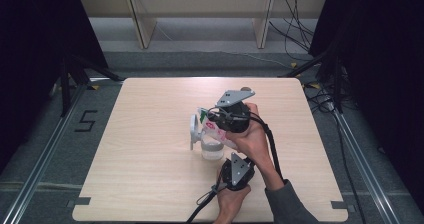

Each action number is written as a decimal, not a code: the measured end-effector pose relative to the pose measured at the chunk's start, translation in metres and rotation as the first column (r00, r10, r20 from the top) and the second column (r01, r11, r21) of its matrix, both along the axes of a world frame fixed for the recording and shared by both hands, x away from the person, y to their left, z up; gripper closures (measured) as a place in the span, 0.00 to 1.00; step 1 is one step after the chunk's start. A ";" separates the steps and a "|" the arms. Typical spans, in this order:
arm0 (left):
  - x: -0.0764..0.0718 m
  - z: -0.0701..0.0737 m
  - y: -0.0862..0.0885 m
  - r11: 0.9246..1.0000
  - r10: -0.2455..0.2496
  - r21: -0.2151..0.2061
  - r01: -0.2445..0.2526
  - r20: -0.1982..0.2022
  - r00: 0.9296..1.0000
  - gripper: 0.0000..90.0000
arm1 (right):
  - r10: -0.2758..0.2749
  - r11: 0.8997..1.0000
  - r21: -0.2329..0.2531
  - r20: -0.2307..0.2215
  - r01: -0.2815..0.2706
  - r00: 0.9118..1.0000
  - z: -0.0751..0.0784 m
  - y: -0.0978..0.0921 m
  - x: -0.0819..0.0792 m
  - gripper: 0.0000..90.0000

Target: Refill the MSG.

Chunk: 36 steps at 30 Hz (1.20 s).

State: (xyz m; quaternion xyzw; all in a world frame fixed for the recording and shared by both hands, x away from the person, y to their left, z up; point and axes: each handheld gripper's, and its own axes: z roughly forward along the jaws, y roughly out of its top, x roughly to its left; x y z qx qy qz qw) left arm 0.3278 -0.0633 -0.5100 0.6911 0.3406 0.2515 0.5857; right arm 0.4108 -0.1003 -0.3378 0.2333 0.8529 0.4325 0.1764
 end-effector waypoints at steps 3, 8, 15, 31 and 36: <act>0.000 0.000 0.000 1.000 0.000 0.002 0.000 0.001 1.000 0.93 | -0.002 1.000 0.000 -0.006 0.002 1.000 0.000 0.000 -0.001 1.00; 0.000 0.001 0.000 1.000 -0.004 0.005 0.004 0.009 1.000 0.93 | -0.011 1.000 0.006 -0.001 0.011 1.000 0.002 0.000 -0.002 1.00; 0.001 0.000 -0.002 0.999 -0.002 -0.054 0.002 0.000 1.000 0.93 | -0.003 1.000 -0.001 0.014 0.003 1.000 0.000 0.004 -0.003 1.00; 0.001 0.000 -0.004 0.998 -0.003 -0.056 0.003 0.002 1.000 0.93 | -0.015 1.000 -0.014 0.015 0.015 1.000 -0.002 0.006 -0.003 1.00; 0.000 0.000 -0.004 0.999 -0.006 -0.054 0.006 0.004 1.000 0.93 | -0.013 1.000 -0.013 0.011 0.013 1.000 -0.001 0.006 -0.004 1.00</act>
